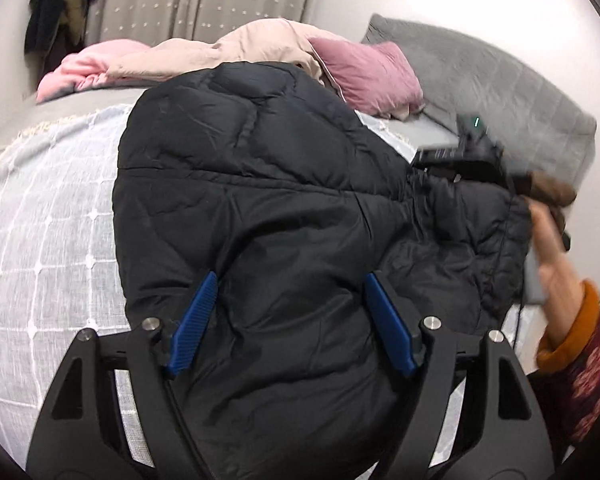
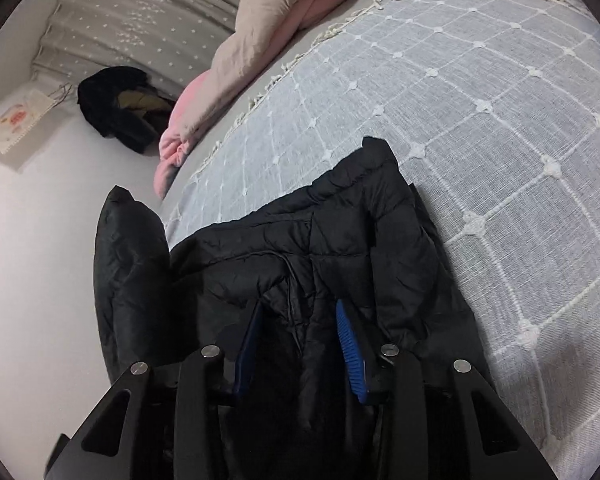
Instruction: Fold large clothes
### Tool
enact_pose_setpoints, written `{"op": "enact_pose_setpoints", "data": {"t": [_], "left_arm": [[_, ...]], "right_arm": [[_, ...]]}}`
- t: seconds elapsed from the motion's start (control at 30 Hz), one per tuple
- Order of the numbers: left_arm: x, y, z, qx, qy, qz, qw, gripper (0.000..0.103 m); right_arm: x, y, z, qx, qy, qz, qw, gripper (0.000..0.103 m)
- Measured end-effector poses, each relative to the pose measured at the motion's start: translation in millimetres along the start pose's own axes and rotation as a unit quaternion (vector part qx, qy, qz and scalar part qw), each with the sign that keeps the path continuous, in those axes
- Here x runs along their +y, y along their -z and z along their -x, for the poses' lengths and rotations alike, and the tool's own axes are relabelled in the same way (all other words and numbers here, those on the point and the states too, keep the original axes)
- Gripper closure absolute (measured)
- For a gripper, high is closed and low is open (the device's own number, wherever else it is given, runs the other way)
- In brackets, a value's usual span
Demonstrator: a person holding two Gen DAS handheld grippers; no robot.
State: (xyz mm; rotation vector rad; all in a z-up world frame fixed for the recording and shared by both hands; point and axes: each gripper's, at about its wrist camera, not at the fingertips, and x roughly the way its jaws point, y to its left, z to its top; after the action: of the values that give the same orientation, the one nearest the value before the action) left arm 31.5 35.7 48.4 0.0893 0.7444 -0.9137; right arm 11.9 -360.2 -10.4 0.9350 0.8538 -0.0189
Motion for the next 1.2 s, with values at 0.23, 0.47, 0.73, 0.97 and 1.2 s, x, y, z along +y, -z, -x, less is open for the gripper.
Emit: {"op": "enact_pose_setpoints", "data": {"t": [0.23, 0.47, 0.73, 0.97, 1.2], "left_arm": [[-11.9, -0.1, -4.1, 0.005, -0.004, -0.015, 0.9999, 0.027], [-22.6, 1.4, -10.5, 0.001, -0.026, -0.033, 0.9991, 0.027], [-27.5, -11.3, 11.2, -0.078, -0.032, -0.019, 0.9962, 0.027], [-33.1, -11.9, -5.5, -0.070, -0.024, -0.016, 0.9971, 0.027], [-39.2, -10.7, -26.1, -0.035, -0.005, -0.020, 0.9992, 0.026]], "right_arm": [[33.3, -7.4, 75.6, -0.070, -0.103, 0.023, 0.992, 0.040], [65.6, 13.1, 4.7, 0.023, -0.041, 0.093, 0.995, 0.041], [113.9, 36.5, 67.4, -0.100, -0.083, 0.224, 0.966, 0.097], [62.0, 36.9, 107.3, -0.147, 0.040, 0.220, 0.964, 0.097], [-3.0, 42.7, 89.1, -0.072, 0.140, 0.183, 0.970, 0.094]]}}
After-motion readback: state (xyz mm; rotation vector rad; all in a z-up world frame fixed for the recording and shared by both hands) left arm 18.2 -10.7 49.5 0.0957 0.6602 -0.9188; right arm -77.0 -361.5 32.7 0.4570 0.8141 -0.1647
